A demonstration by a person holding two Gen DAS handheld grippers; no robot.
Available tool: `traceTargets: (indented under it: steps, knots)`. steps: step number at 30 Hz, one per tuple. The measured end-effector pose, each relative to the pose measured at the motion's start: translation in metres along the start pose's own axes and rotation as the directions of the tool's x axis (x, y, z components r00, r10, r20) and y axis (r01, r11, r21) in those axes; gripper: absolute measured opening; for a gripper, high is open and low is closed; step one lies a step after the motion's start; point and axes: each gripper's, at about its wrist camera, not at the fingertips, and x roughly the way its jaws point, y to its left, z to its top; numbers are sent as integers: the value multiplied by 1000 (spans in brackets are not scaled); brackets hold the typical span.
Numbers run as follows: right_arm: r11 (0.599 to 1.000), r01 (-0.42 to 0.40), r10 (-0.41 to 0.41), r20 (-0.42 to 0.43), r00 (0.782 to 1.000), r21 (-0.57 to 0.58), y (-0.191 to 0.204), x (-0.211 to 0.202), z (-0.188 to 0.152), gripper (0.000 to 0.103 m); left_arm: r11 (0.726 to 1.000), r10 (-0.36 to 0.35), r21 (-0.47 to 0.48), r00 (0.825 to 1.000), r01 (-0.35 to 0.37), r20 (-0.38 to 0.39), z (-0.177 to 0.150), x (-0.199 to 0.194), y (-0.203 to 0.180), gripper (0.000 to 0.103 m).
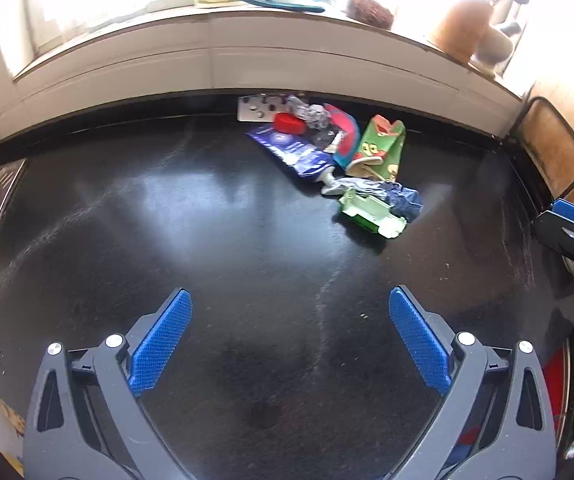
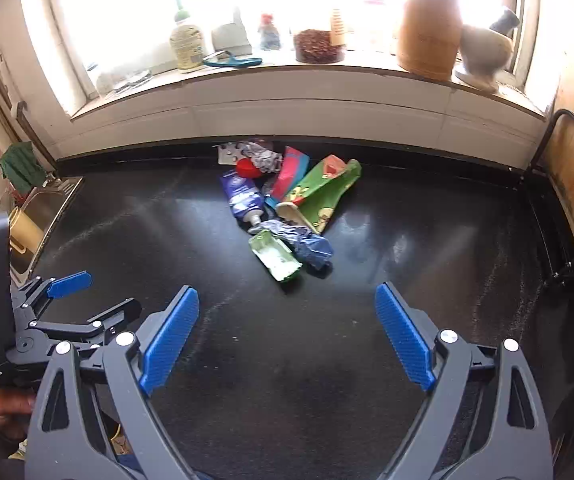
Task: Collect trash
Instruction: 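Return both tools to the countertop above remaining trash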
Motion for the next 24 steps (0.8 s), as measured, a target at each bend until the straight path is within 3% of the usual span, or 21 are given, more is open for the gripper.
traceTargets:
  steps: [7, 13, 17, 24]
  knots:
    - [999, -11, 10, -26, 1000, -48, -21, 29, 6, 87, 1000, -19, -24, 998, 17, -61, 22, 42, -28, 96]
    - [998, -24, 19, -95, 995, -55, -48, 66, 15, 87, 995, -14, -104, 990, 0, -137, 39, 94, -41, 96]
    - [997, -46, 38, -131, 991, -54, -60, 85, 20, 87, 995, 34, -87, 986, -49, -165, 49, 124, -56, 96]
    - [994, -88, 75, -188, 979, -64, -74, 121, 29, 87, 987, 111, -95, 971, -133, -210, 54, 161, -50, 96]
